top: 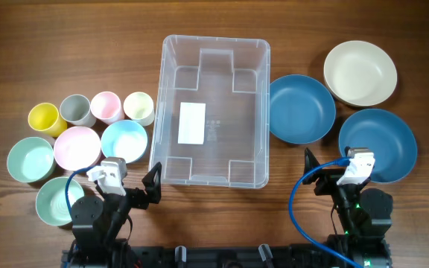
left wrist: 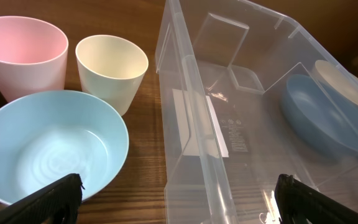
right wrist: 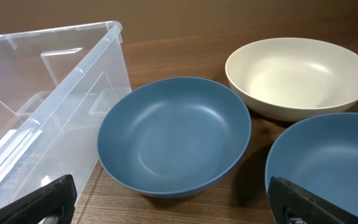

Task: Pack container
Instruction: 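Reach the right gripper to the dark blue bowl at far right and grasp its rim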

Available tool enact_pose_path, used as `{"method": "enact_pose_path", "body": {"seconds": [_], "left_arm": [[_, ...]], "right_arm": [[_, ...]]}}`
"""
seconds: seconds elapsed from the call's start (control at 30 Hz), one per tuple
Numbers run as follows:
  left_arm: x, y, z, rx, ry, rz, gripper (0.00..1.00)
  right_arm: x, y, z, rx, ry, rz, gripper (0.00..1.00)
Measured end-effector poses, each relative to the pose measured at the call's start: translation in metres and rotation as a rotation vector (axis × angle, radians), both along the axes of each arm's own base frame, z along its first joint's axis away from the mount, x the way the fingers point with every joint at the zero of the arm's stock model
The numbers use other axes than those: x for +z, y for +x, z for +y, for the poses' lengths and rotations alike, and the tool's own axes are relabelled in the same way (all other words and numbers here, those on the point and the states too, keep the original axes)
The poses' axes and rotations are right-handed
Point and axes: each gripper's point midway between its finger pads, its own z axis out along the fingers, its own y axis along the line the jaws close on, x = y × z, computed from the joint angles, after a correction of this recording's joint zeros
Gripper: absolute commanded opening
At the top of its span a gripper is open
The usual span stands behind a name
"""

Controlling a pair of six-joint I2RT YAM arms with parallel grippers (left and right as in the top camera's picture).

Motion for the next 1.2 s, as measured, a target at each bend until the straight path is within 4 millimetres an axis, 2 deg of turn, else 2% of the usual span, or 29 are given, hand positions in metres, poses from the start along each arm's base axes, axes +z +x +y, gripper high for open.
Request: {"method": "enact_pose_path", "body": {"seconds": [0.4, 0.7, 0.87, 0.93, 1.03, 1.2], "left_arm": [[0.000, 0.000, 0.000, 0.000, 0.000, 0.000, 1.00], [0.000, 0.000, 0.000, 0.000, 0.000, 0.000, 1.00], [0.000, 0.000, 0.000, 0.000, 0.000, 0.000, 1.00], [0.000, 0.000, 0.000, 0.000, 0.000, 0.000, 1.00], [0.000, 0.000, 0.000, 0.000, 0.000, 0.000, 1.00], [-0.001, 0.000, 0.000, 0.000, 0.000, 0.003, 1.00]], "right_arm": [[0.000, 0.000, 0.001, 0.006, 0.005, 0.000, 1.00], [0.001, -0.003, 0.018, 0.056, 0.175, 0.027, 0.99], [-0.008, -0.010, 0.022, 0.063, 0.216, 0.103, 0.99], [0.002, -0.011, 0.022, 0.060, 0.218, 0.121, 0.99], [0.029, -0.010, 0.020, 0.041, 0.224, 0.177, 0.99], [0.075, 0.008, 0.019, 0.021, 0.234, 0.291, 1.00]]}}
